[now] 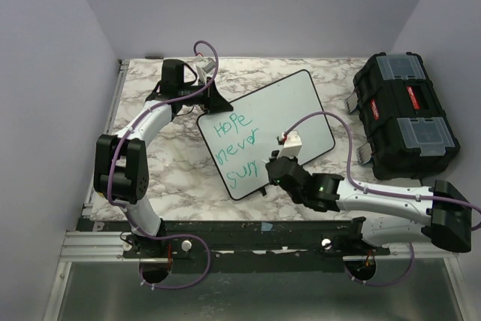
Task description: Write a sentence on the whiteboard
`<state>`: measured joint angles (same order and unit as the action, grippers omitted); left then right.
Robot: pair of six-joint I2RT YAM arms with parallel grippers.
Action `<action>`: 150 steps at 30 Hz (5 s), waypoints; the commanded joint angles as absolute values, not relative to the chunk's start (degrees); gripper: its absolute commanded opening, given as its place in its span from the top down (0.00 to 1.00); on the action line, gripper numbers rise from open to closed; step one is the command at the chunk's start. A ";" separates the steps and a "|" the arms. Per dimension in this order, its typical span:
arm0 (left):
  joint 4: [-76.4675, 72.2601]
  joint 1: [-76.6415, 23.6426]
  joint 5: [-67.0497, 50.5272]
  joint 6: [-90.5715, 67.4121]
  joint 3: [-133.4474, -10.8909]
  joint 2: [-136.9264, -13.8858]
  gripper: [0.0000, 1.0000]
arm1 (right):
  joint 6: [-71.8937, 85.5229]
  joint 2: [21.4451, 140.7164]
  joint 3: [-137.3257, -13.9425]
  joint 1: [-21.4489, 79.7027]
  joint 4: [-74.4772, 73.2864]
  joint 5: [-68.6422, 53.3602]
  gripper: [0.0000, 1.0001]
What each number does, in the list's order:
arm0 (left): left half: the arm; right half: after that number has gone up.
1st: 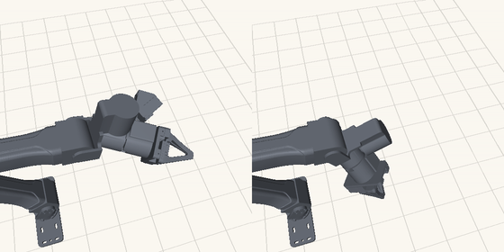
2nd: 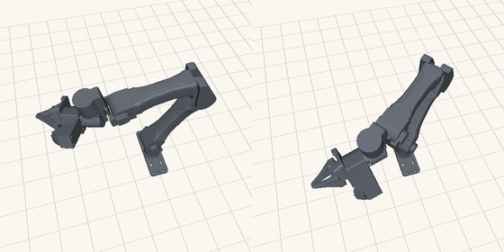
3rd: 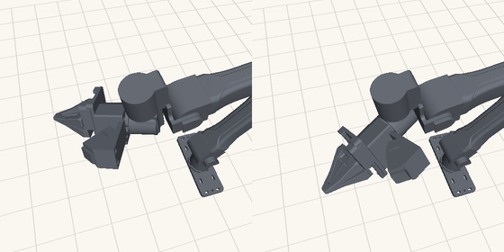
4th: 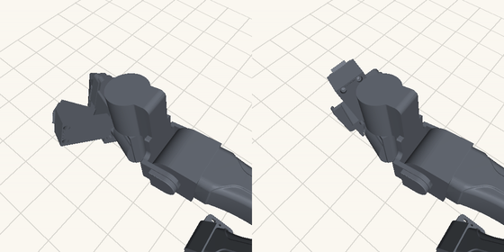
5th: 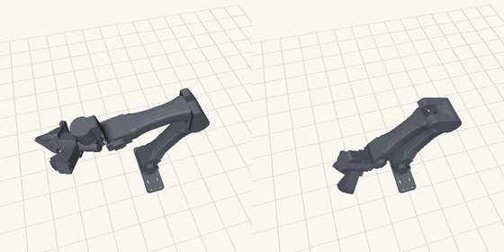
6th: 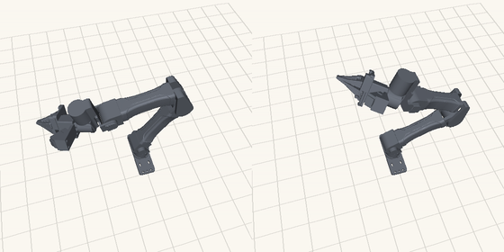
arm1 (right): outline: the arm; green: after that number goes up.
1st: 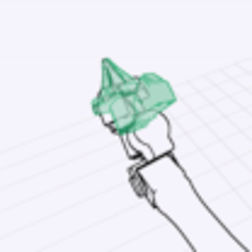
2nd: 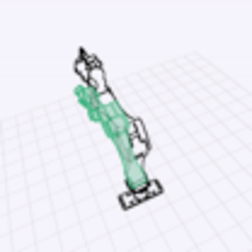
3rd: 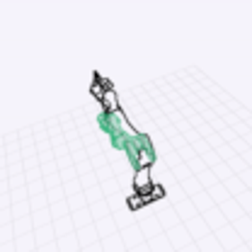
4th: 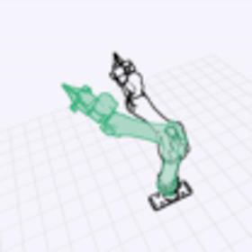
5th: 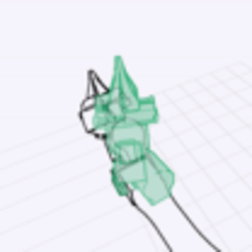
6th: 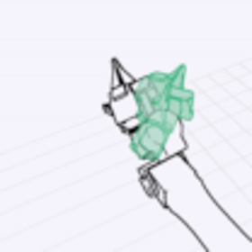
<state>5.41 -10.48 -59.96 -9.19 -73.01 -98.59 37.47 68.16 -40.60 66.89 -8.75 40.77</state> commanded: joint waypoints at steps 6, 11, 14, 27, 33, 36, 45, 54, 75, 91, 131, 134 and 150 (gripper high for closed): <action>-1.31 -10.81 -57.13 -1.49 -72.55 -97.92 1.00 | 38.68 71.23 -39.39 66.54 -6.39 39.00 0.99; -1.32 -10.81 -57.08 -1.49 -72.57 -98.08 1.00 | 38.67 72.84 -39.42 66.58 -5.40 38.68 0.99; -1.23 -10.81 -57.07 -1.49 -72.68 -98.08 1.00 | 38.67 73.37 -39.38 66.61 -5.28 38.89 0.99; -1.23 -10.81 -56.88 -1.58 -72.72 -98.16 1.00 | 40.16 73.06 -39.00 66.48 -8.58 41.67 0.99; -1.23 -10.81 -56.95 -1.58 -72.65 -98.03 1.00 | 39.51 73.63 -40.54 66.11 -9.50 43.17 0.99; -1.22 -10.79 -56.87 -1.58 -72.64 -98.08 1.00 | 38.81 74.04 -41.67 65.90 -9.77 43.90 0.99; -1.14 -10.81 -56.93 -1.58 -72.69 -98.08 1.00 | 37.23 75.82 -44.38 65.69 -9.29 43.41 0.99; -1.05 -10.81 -56.91 -1.49 -72.75 -98.04 1.00 | 34.73 75.24 -43.49 65.72 -6.23 38.51 0.99; -1.01 -10.81 -57.18 -1.67 -72.98 -98.24 1.00 | 39.79 71.07 -38.15 65.72 -11.17 37.06 0.99; -1.07 -10.90 -57.22 -1.68 -73.03 -98.12 1.00 | 36.94 71.34 -45.54 65.70 -10.74 44.38 0.99; -0.70 -11.01 -57.06 -1.49 -73.34 -98.40 1.00 | 42.31 72.86 -43.60 65.22 -17.84 37.53 0.99; -0.70 -11.07 -57.11 -1.49 -73.34 -98.40 1.00 | 42.39 73.23 -43.68 65.22 -17.60 37.78 0.99; -0.53 -11.04 -57.04 -1.32 -73.39 -98.43 1.00 | 38.75 77.93 -49.85 65.25 -15.91 44.31 0.99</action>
